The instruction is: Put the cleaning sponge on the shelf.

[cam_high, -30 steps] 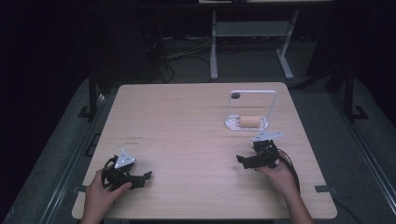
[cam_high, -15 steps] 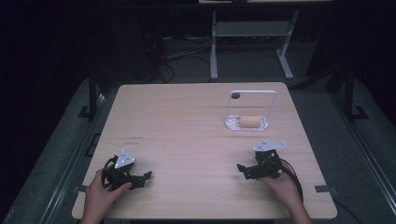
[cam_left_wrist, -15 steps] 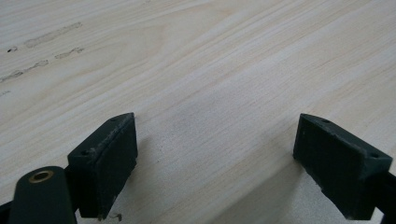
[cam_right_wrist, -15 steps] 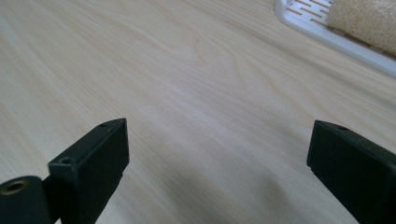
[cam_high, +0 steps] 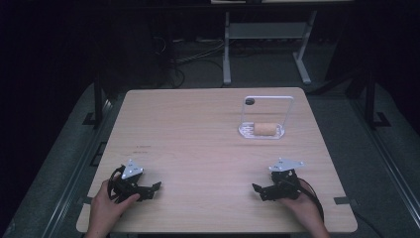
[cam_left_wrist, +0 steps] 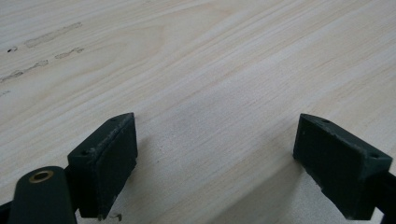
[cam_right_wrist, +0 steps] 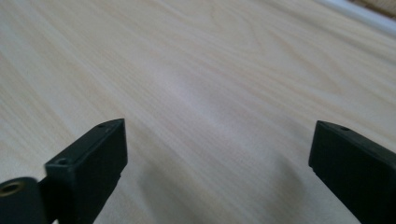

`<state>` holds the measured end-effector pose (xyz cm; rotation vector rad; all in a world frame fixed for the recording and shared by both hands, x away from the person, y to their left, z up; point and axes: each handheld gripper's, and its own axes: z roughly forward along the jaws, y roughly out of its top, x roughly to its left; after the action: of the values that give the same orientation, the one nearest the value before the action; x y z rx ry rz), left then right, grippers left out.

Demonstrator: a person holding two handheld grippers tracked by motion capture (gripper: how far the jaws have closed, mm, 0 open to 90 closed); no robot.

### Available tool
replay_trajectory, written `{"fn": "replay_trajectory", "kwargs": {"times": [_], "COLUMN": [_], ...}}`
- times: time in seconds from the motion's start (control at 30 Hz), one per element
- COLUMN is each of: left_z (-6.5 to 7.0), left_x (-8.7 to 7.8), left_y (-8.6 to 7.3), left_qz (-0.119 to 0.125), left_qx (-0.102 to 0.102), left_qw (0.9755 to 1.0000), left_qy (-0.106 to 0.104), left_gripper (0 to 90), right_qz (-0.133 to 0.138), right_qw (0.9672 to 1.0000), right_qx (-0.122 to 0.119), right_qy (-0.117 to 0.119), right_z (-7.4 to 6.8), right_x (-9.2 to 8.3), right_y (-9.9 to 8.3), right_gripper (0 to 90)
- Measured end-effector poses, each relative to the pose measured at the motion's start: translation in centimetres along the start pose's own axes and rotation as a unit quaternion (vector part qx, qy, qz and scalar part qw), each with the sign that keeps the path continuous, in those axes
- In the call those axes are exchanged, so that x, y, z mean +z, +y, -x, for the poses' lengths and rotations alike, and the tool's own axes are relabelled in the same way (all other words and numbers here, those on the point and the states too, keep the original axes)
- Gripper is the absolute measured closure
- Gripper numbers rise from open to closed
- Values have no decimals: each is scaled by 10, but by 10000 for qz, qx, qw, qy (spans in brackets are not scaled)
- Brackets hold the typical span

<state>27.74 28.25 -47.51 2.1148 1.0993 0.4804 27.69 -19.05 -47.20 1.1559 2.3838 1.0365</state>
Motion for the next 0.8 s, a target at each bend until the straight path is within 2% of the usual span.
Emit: {"fn": "replay_trajectory", "kwargs": {"times": [0.3, 0.8], "left_z": [0, 0], "left_x": [0, 0], "left_y": [0, 0], "left_qz": [0, -1], "left_qx": [0, 1], "left_qw": [10000, 10000], "left_qy": [0, 0], "left_gripper": [131, 131], "right_qz": [-134, -94], "right_qw": [9999, 9999], "right_qx": [-105, -135], "right_qy": [-19, 34], "right_z": [-8, -10], "right_x": [2, 3], "right_y": [-11, -12], "right_gripper": [27, 25]}}
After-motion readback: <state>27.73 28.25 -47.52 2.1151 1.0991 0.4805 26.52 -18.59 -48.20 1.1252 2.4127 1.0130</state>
